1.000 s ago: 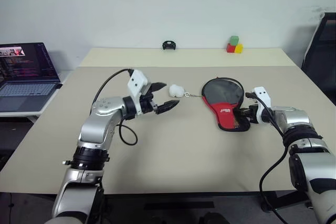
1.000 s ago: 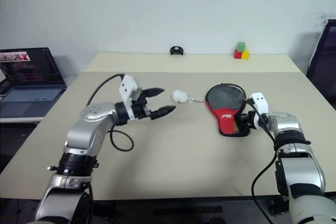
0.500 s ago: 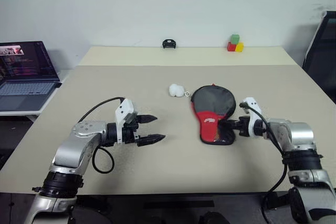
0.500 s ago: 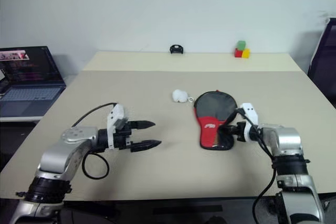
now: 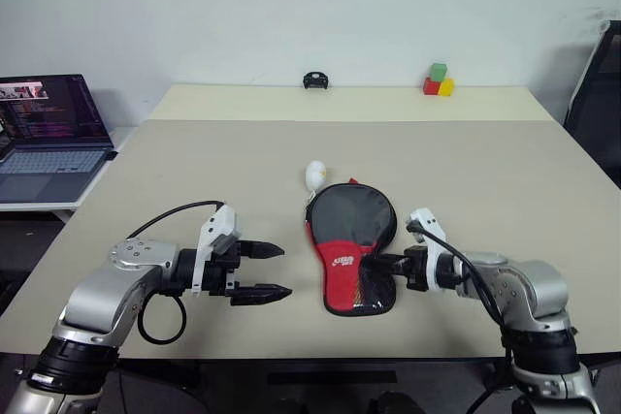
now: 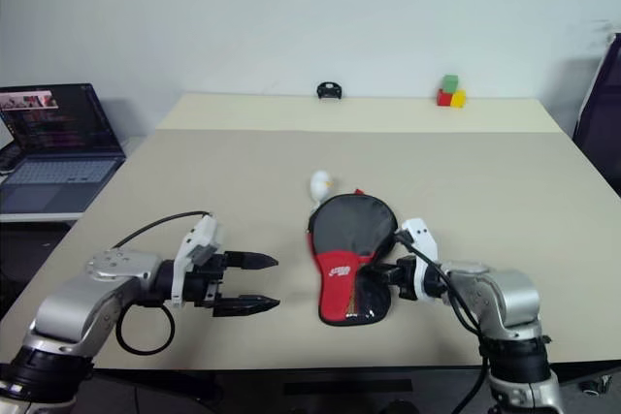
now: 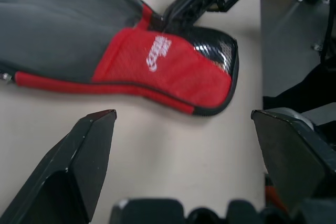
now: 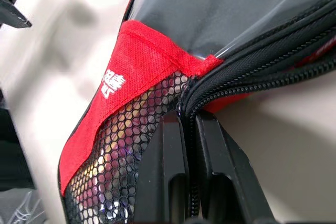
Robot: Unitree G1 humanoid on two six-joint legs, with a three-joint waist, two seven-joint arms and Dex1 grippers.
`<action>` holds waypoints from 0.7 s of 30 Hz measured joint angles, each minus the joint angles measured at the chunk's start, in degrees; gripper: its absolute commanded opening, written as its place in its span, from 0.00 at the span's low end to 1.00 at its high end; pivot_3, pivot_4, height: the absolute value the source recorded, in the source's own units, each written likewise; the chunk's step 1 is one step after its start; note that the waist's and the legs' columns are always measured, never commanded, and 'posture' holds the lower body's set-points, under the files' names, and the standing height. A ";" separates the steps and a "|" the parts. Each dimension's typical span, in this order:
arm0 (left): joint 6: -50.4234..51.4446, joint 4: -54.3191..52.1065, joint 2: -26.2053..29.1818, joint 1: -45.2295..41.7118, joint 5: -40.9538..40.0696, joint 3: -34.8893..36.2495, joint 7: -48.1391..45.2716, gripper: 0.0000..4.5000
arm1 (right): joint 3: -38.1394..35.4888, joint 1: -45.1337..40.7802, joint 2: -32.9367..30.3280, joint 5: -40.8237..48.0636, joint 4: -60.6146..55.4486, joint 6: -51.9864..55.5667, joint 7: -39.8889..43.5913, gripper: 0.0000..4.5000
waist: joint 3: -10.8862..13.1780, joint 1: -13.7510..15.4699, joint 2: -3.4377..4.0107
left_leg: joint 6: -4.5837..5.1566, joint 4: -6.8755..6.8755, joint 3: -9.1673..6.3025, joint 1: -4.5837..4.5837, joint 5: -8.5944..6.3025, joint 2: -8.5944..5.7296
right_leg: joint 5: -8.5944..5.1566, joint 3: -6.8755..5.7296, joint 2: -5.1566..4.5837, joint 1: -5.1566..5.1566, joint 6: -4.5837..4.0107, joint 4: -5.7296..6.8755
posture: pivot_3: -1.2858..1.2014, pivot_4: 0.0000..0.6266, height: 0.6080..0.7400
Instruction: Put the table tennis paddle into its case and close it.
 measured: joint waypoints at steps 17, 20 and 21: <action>0.61 -1.23 1.31 0.55 -0.89 0.01 -0.87 1.00 | -7.88 9.35 6.34 4.21 -14.24 11.65 -8.47 0.01 | 0.00 0.26 0.00 | 0.00 -0.03 0.00 0.02 0.01 -0.03 | -0.01 -0.03 0.01 0.00 0.00 0.00 | 0.52 0.24 1.00; 0.59 -1.23 1.31 0.55 -0.89 0.01 -0.87 1.00 | -8.10 10.78 8.13 4.59 -14.94 11.64 -9.70 0.01 | 0.00 0.20 0.00 | 0.00 -0.03 0.01 0.04 0.01 -0.03 | -0.01 -0.01 0.01 0.00 0.00 0.01 | 0.52 0.24 1.00; 0.58 -1.23 1.31 0.55 -0.89 0.01 -0.87 1.00 | -8.15 10.83 8.46 4.82 -14.95 11.67 -10.01 0.01 | 0.00 0.18 0.00 | 0.00 -0.03 0.01 0.05 0.01 -0.03 | -0.01 0.00 0.01 0.00 0.00 0.01 | 0.52 0.24 1.00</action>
